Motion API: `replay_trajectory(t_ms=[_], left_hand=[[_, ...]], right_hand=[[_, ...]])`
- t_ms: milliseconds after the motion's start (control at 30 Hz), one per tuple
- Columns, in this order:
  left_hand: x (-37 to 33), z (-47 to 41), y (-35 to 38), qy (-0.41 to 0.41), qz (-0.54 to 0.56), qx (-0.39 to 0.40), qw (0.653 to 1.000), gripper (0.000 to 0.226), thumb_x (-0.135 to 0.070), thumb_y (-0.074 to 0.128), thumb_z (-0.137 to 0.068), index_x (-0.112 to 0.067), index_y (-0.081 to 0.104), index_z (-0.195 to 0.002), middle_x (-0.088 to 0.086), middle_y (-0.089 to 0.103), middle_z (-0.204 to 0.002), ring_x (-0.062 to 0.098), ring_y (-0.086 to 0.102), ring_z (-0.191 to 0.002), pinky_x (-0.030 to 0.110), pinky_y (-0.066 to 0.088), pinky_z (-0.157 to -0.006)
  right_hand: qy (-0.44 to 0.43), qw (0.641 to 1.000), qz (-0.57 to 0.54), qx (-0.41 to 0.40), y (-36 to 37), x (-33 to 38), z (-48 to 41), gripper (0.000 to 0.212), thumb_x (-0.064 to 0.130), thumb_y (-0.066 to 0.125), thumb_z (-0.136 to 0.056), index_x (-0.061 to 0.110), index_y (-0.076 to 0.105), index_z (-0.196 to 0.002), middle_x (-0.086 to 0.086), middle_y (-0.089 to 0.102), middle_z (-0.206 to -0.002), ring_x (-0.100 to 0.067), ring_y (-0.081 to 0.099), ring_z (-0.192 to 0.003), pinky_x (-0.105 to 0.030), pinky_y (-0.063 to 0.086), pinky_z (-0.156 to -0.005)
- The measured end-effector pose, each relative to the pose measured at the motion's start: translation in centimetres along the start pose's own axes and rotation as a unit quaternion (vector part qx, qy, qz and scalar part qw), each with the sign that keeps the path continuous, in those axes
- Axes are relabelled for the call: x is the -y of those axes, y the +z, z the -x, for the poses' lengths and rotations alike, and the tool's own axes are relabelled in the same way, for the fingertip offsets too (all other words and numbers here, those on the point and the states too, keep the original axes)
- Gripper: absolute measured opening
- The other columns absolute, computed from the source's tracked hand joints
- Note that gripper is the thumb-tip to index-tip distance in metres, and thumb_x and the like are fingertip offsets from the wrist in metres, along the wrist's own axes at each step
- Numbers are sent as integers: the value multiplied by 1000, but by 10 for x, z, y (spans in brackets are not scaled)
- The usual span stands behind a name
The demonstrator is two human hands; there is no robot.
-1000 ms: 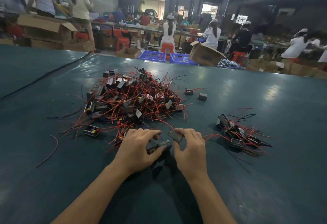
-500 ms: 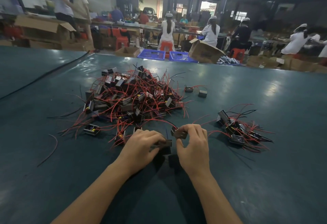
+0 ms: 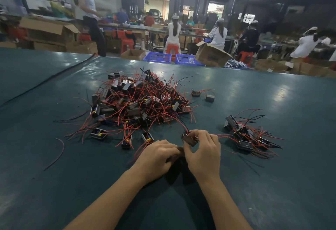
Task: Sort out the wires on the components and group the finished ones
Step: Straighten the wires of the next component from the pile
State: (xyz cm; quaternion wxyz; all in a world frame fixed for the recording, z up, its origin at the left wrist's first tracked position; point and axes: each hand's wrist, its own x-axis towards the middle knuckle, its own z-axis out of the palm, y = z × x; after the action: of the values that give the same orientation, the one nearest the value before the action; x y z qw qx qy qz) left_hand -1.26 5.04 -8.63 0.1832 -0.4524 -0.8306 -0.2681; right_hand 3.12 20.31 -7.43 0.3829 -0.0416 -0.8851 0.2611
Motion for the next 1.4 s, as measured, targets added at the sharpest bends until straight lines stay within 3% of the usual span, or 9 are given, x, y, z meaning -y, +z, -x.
replay_trajectory(t_ms=[200,367,467,633,800,900,1133,1267,1400], left_hand=[[-4,2,1,-57,93,-44,993,20,-10,63,-86,-15,68,-105,-6,70,-102,9,65,-91,26,53,-80],[-7,3,-5,-239,286,-156,915,25,-18,66,-91,-30,60,-112,-6,70,-98,6,67,-89,20,54,-79],[-9,1,-7,-282,322,-154,891,27,-12,63,-93,-21,61,-118,-2,70,-102,10,69,-93,22,55,-81],[-8,2,-4,-269,235,-130,925,37,-5,62,-92,-13,57,-128,-5,61,-122,8,60,-113,17,49,-93],[2,7,4,-227,81,-2,971,65,-29,57,-95,-22,27,-153,-12,35,-149,5,24,-143,19,20,-116],[2,8,8,-194,0,53,979,64,-39,56,-94,-21,32,-151,-7,47,-144,11,36,-135,29,26,-115],[-5,6,-5,-152,-83,-76,982,27,-5,77,-78,-18,77,-102,-3,68,-87,22,62,-80,34,43,-77],[-3,5,-12,-156,-130,-134,970,28,-6,83,-72,-19,78,-97,-6,70,-89,19,63,-82,33,38,-83],[-1,6,-17,-181,-171,-112,962,14,-10,74,-74,-20,78,-83,-8,72,-87,20,65,-81,34,31,-86]], right_hand=[[7,1000,-8,-5,1,1,1,27,11,83,-72,15,66,-92,6,66,-89,-25,57,-94,-34,38,-79],[-24,999,-14,-26,-1,3,3,26,14,83,-72,15,65,-90,5,65,-89,-22,59,-90,-33,38,-82],[-66,998,-24,-4,0,11,6,25,15,82,-73,16,62,-88,6,61,-86,-19,61,-80,-30,37,-79],[-36,997,-58,35,4,10,7,31,24,79,-77,18,56,-97,9,58,-89,-11,60,-75,-26,41,-78],[44,994,-89,54,2,2,4,59,39,72,-83,28,41,-132,19,47,-97,4,54,-81,-9,37,-61],[44,995,-46,71,3,1,3,45,43,63,-89,25,53,-129,13,49,-104,-3,49,-80,-24,39,-66],[69,994,-66,45,-2,-4,-1,29,24,61,-93,20,61,-122,10,52,-100,17,50,-86,-25,41,-61],[92,994,-53,39,-2,-9,-1,31,26,63,-92,19,61,-122,9,52,-105,2,53,-72,-27,43,-63],[91,994,-40,46,-1,-9,0,33,35,65,-91,22,61,-121,10,53,-105,-3,50,-81,-26,40,-64]])
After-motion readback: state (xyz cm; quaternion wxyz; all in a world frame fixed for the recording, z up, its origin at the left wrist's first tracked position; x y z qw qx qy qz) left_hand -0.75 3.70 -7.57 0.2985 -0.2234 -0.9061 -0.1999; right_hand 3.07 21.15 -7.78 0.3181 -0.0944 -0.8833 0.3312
